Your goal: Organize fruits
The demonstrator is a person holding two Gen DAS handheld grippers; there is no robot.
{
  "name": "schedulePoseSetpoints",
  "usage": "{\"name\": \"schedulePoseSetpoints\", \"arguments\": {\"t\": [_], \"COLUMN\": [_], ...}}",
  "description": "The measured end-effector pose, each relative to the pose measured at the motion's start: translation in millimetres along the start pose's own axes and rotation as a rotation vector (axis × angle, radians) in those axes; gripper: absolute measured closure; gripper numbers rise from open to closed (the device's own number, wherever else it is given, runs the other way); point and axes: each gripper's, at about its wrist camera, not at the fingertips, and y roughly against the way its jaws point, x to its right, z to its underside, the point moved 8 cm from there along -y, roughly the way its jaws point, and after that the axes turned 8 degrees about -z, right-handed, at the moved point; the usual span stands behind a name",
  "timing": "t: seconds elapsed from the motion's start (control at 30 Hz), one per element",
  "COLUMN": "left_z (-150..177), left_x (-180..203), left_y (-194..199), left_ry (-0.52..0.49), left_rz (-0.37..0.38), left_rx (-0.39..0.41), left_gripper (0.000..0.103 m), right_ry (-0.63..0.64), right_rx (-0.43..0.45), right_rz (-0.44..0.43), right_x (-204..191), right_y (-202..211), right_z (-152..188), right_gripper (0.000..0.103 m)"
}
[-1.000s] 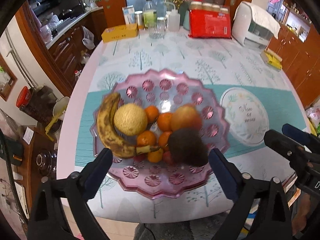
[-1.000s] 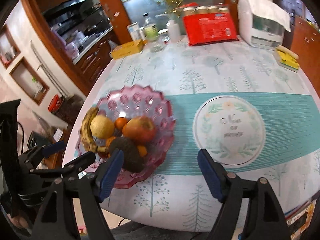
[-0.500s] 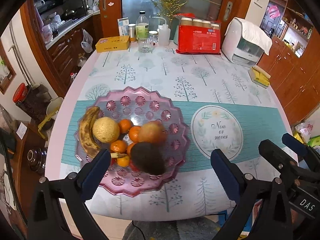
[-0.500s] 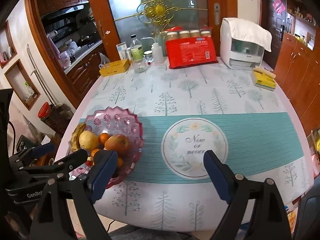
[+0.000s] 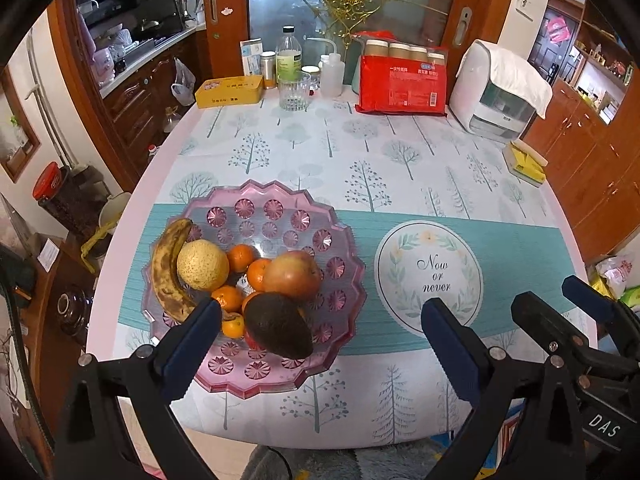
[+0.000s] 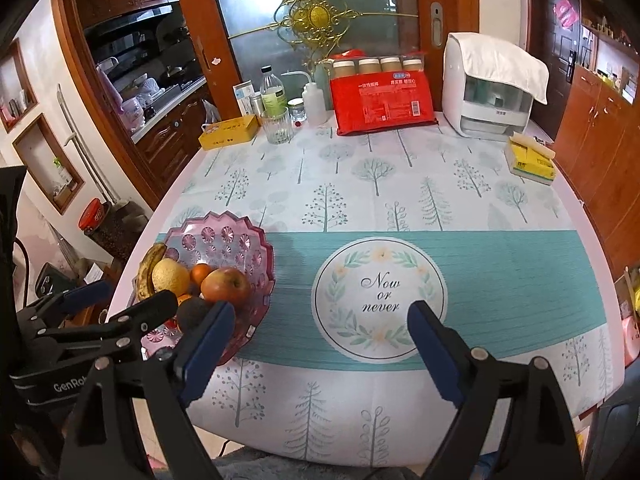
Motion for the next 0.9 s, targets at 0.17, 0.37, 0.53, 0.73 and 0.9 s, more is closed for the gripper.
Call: {"name": "schedulePoseSetpoints", "arguments": {"t": [0.17,0.37,0.53,0.73,0.9], "left_z": [-5.1,-7.8,-7.9,-8.4,-8.7], "left_x": [3.3,5.5,6.5,7.8,8.0], "left_y": [0.1,0.8,0.9,0.5,0.2], "left_ry": [-0.004,-0.011,-0.011,-0.011,-0.012], "left_rz": [-0.006,-0.010,-0.010,-0.009,-0.010], "left_rx": [0.007,0.009,0.008,0.007,0.006], "left_gripper": [0.004,0.004,0.004,0.004,0.004], "right_ry": [0.002,0.001,0.000,-0.004,-0.005], "right_rx": [0.005,0.005,0.004,0.004,0.003], "right_rz": [-0.001,0.000,-0.001,0.002,0.000], "right_x": [3.3,5.4,6.3,8.6,8.5], "right_y": [0.7,1.3,1.0,1.0,0.7], "right_z": [-4.0,-6.2,-6.3,-7.4,-7.3], "right_gripper": [0.014,0.014,0.014,0.014,0.014]}}
